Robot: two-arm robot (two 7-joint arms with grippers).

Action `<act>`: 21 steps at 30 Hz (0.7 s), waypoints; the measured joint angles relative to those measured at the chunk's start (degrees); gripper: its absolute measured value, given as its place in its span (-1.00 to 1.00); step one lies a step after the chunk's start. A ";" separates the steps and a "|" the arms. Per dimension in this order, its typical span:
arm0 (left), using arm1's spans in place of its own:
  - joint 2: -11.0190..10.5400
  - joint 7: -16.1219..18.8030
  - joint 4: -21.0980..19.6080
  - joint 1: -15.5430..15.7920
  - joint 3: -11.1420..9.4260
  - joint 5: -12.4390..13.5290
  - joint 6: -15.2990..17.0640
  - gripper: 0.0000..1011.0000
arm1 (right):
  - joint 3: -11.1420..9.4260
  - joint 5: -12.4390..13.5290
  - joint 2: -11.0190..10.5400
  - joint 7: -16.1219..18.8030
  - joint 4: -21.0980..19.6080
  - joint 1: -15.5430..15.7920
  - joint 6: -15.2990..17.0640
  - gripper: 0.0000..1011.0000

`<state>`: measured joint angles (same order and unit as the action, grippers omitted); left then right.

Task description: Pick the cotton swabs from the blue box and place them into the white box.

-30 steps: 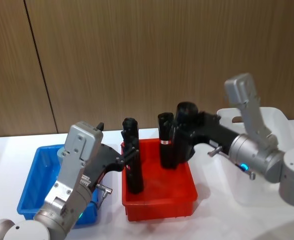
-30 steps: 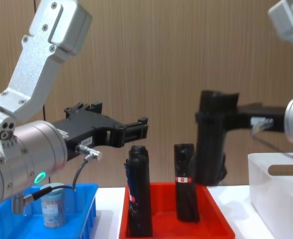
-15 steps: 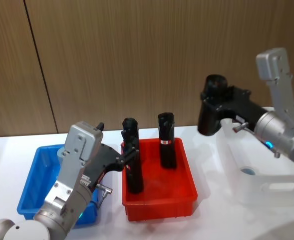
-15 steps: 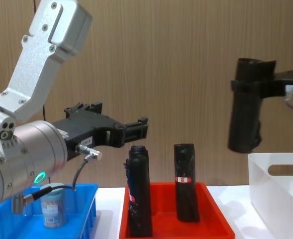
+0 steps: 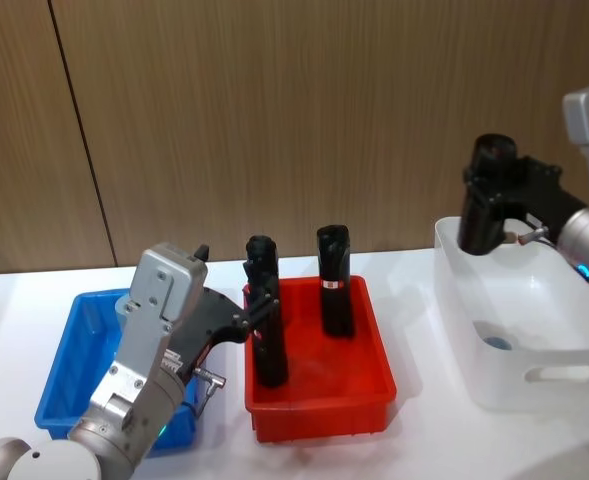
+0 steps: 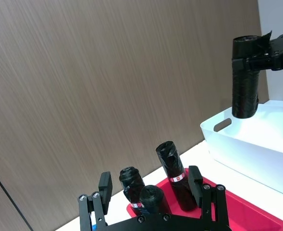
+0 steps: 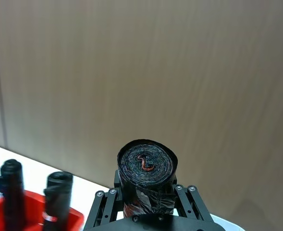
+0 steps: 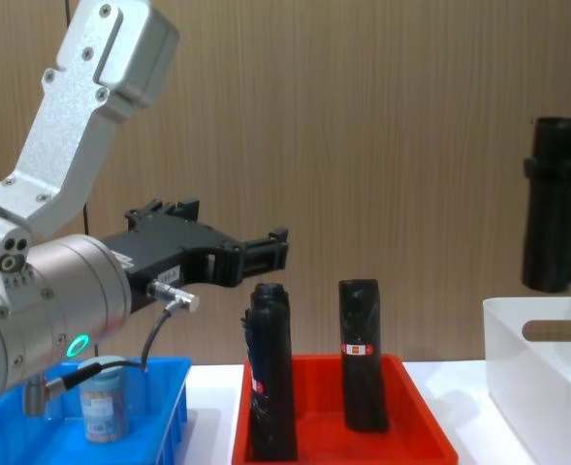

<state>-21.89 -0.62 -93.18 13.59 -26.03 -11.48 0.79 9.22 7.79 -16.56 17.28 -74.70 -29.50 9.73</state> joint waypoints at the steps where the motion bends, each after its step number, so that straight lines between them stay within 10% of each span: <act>1: 0.00 0.00 0.00 0.00 0.00 0.00 0.00 0.99 | -0.11 -0.05 -0.07 -0.16 0.38 -0.13 -0.03 -0.04; 21: 0.00 0.00 0.00 0.00 0.00 0.00 0.00 0.99 | -1.65 -1.46 -0.94 -1.30 10.58 -2.95 -1.25 0.10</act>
<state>-21.89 -0.62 -93.18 13.59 -26.03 -11.48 0.79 7.57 6.33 -17.51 15.98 -64.12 -32.45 8.48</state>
